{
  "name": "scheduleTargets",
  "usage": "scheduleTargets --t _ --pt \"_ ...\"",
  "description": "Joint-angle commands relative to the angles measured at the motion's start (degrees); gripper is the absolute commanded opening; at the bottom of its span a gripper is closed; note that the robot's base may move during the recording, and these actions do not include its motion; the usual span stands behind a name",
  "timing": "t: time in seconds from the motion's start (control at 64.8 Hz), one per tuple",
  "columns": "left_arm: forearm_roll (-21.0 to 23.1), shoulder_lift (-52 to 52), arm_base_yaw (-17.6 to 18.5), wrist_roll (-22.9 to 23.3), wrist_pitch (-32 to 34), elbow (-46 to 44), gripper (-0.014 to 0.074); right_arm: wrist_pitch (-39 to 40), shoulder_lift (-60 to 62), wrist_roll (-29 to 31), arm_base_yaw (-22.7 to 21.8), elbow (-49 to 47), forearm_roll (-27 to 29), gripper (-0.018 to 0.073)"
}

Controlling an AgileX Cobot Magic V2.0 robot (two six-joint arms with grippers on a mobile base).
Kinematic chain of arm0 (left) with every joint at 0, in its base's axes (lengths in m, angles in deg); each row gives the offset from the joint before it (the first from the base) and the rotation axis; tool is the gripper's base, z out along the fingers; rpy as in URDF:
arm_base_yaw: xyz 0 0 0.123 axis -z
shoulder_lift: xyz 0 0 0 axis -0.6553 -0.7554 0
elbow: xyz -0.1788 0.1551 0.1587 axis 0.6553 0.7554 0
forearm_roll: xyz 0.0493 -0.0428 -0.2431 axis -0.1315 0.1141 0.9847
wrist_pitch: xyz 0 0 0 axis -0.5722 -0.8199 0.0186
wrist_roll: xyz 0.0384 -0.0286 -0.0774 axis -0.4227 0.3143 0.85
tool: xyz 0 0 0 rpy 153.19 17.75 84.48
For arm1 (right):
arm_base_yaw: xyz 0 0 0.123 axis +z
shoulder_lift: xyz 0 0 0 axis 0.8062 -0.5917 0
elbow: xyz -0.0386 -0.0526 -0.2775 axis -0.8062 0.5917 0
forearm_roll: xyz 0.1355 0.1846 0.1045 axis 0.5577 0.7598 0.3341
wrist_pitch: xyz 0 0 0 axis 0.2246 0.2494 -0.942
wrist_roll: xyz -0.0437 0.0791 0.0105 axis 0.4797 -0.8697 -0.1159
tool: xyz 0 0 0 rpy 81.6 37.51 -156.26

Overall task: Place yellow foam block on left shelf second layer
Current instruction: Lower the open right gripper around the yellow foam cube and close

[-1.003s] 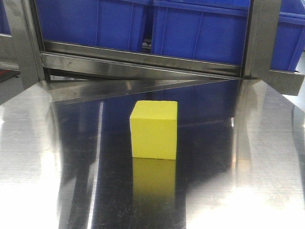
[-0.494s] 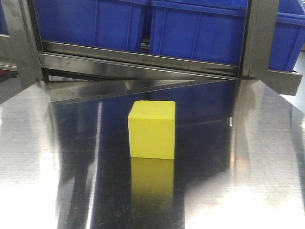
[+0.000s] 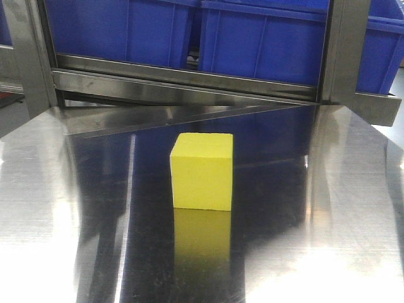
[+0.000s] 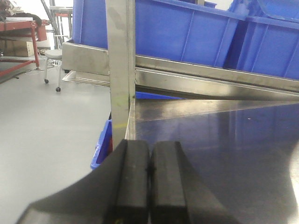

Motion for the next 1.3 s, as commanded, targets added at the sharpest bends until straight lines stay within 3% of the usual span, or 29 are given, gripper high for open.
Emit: scheduleTargets --t 0.0,0.231,0.571,0.972,1.281 --pt "0.4 -0.4 0.3 0.2 5.0 1.5 0.0137 -0.3 -4.8 -2.4 4.3 -6.3 -0.8 0.0624" --pt "0.4 -0.4 0.3 0.2 5.0 1.5 0.0137 -12.6 -21.5 -28.0 11.9 -20.1 -4.6 0.0624" --pt "0.4 -0.4 0.3 0.2 5.0 1.5 0.0137 -16.0 -35.3 -49.0 18.1 -30.2 -14.3 0.0624" --pt "0.4 -0.4 0.3 0.2 5.0 1.5 0.0137 -21.1 -38.4 -51.3 19.2 -30.2 -16.3 0.0624" --pt "0.4 -0.4 0.3 0.2 5.0 1.5 0.0137 -19.4 -41.5 -51.8 19.2 -30.2 -13.5 0.0624"
